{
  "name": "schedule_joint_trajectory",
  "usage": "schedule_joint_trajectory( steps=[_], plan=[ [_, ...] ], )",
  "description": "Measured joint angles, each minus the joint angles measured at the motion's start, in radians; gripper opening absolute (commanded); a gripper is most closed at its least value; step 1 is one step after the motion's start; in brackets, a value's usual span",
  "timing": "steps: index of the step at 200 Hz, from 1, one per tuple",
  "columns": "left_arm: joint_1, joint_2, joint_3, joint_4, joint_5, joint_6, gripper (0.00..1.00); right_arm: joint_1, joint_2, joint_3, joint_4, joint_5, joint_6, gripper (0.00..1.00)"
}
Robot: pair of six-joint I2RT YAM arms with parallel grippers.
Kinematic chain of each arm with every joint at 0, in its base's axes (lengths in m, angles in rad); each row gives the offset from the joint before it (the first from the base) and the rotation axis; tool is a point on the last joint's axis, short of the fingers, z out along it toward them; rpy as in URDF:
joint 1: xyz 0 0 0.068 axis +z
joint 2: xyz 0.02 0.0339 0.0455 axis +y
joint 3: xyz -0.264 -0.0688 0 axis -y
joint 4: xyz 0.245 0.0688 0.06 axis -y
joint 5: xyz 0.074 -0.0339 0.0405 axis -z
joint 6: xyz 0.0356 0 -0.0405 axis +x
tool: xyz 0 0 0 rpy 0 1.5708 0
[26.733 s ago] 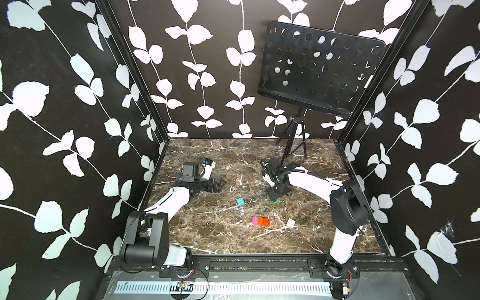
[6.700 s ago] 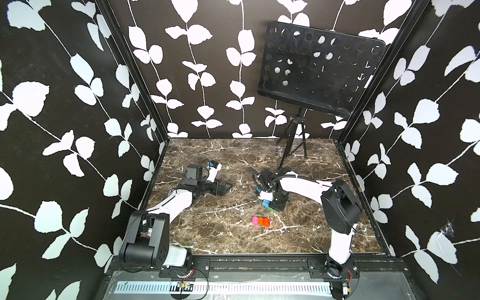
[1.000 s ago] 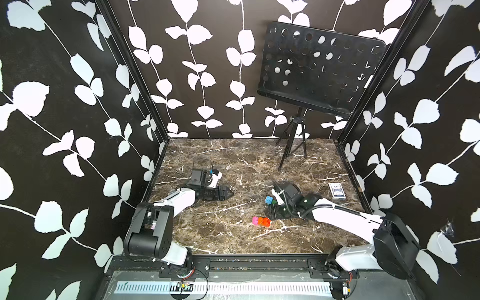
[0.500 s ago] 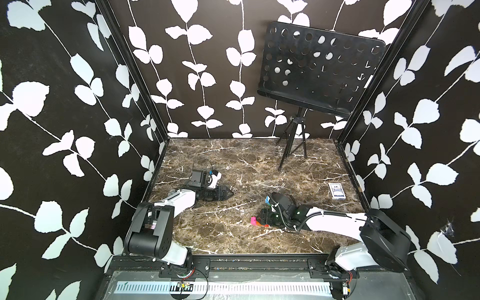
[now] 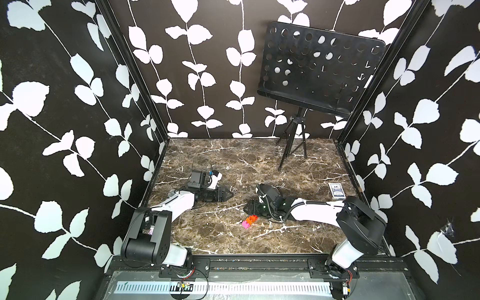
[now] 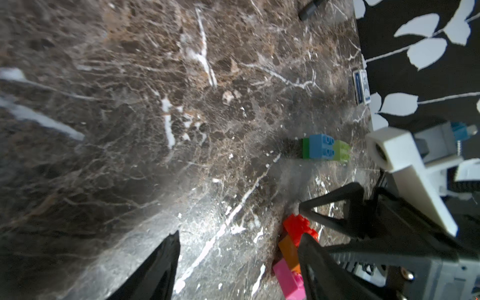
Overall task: Assemble the letter y with lego
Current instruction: Adjust the lego brick at the center of the board.
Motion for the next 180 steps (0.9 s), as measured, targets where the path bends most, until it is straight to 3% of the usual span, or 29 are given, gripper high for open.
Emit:
schedule_joint_trajectory(
  steps=[62, 180],
  plan=[
    [-0.162, -0.004, -0.023, -0.123, 0.096, 0.013, 0.65, -0.086, -0.179, -0.060, -0.067, 0.010, -0.059, 0.72],
    [-0.337, 0.092, -0.073, -0.140, 0.135, -0.033, 0.60, -0.091, -0.192, -0.149, -0.063, -0.019, -0.045, 0.71]
  ],
)
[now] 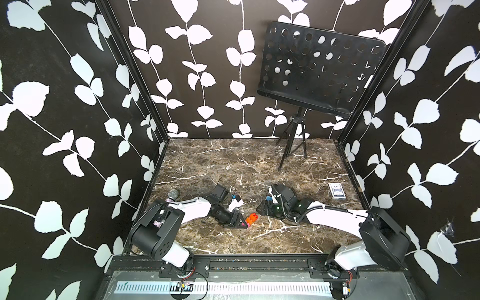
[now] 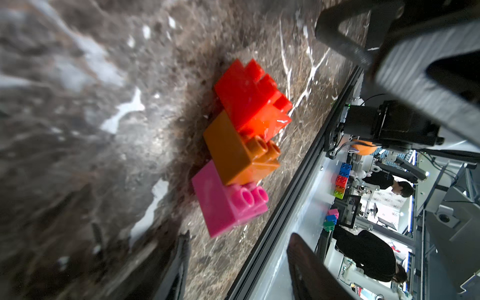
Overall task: Assemble the letter y with lego
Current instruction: Adjust the lego brick at the center of the board.
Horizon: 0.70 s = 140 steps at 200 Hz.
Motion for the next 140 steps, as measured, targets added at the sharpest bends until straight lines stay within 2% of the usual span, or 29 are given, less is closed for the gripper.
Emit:
schedule_joint_trajectory(
  steps=[53, 101, 140],
  plan=[
    [-0.015, 0.011, 0.025, -0.034, -0.099, 0.040, 0.46, 0.031, 0.000, -0.077, 0.071, -0.026, 0.079, 0.71],
    [-0.019, 0.020, 0.064, -0.047, -0.198, 0.074, 0.46, 0.076, -0.010, -0.115, 0.117, -0.029, 0.136, 0.71],
    [-0.019, 0.027, 0.095, -0.046, -0.261, 0.081, 0.49, 0.078, 0.009, -0.114, 0.180, -0.040, 0.158, 0.71]
  ],
)
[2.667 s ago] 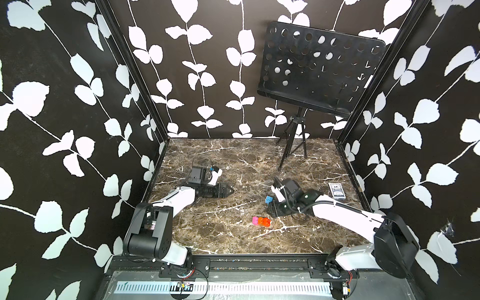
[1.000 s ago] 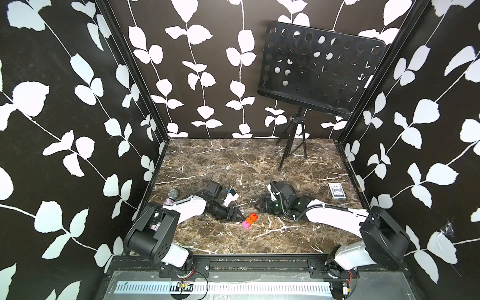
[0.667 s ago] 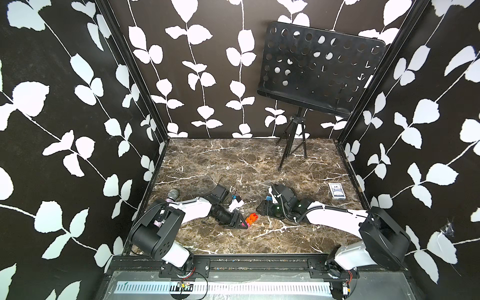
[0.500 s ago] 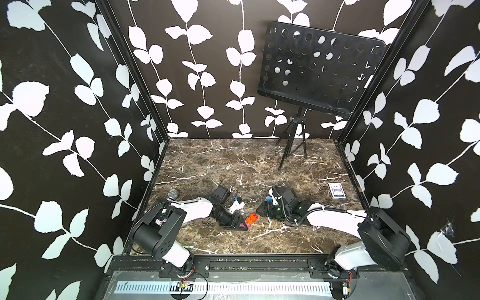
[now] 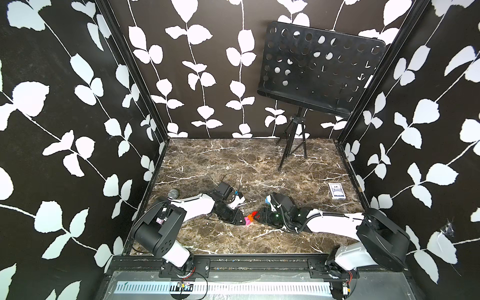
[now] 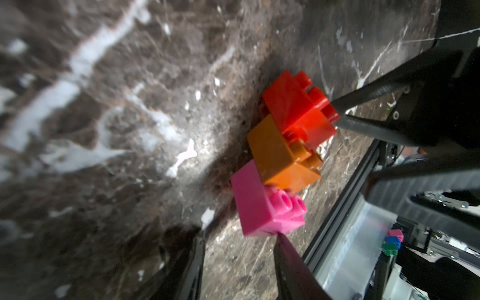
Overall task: Assemble the letter y with lego
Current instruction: Adjust the lego brick at the center of the board.
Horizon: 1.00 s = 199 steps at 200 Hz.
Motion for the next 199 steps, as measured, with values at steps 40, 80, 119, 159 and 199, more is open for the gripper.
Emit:
schedule_joint_trajectory(
  steps=[40, 80, 119, 159, 199],
  plan=[
    [0.001, 0.025, 0.047, 0.010, -0.054, 0.003, 0.53, 0.000, 0.063, 0.030, 0.043, -0.007, 0.005, 0.71],
    [0.022, 0.024, 0.056, 0.019, -0.056, -0.001, 0.54, -0.009, 0.061, 0.040, 0.038, -0.012, 0.000, 0.71],
    [0.048, 0.002, 0.032, 0.069, 0.046, -0.046, 0.54, -0.068, -0.049, 0.034, -0.019, -0.012, -0.035, 0.70],
    [0.046, 0.006, 0.027, 0.135, 0.121, -0.112, 0.53, -0.165, -0.124, 0.038, -0.090, -0.016, -0.113, 0.68],
    [0.031, 0.045, 0.019, 0.164, 0.126, -0.138, 0.52, -0.225, -0.122, 0.044, -0.135, -0.020, -0.174, 0.67]
  ],
)
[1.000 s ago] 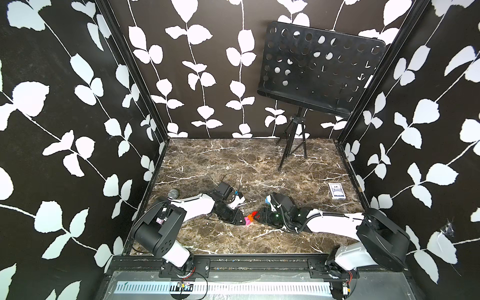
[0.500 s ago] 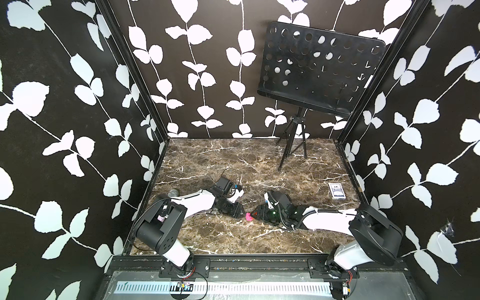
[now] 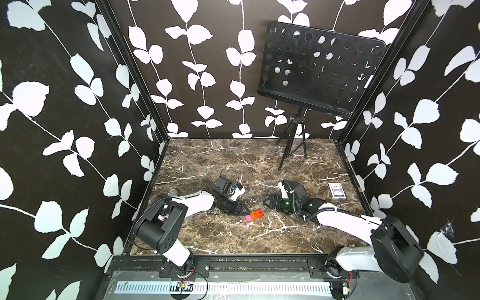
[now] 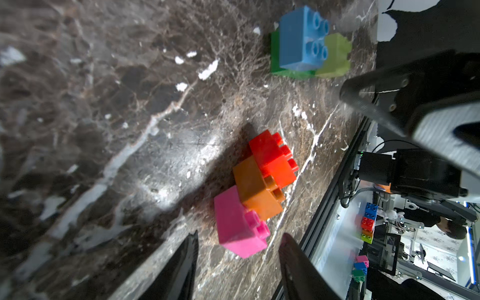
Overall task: Assemble the letter y with lego
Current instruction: Adjust the lego brick at the center of the board.
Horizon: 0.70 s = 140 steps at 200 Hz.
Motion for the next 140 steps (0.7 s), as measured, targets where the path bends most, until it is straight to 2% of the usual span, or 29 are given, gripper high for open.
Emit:
schedule_joint_trajectory(
  steps=[88, 140],
  plan=[
    [-0.004, 0.029, -0.007, 0.001, -0.001, 0.002, 0.50, -0.004, 0.088, 0.000, 0.002, -0.050, -0.024, 0.68],
    [-0.005, 0.027, -0.005, -0.017, -0.040, 0.042, 0.49, -0.004, 0.130, 0.012, 0.025, -0.104, -0.043, 0.69]
  ],
)
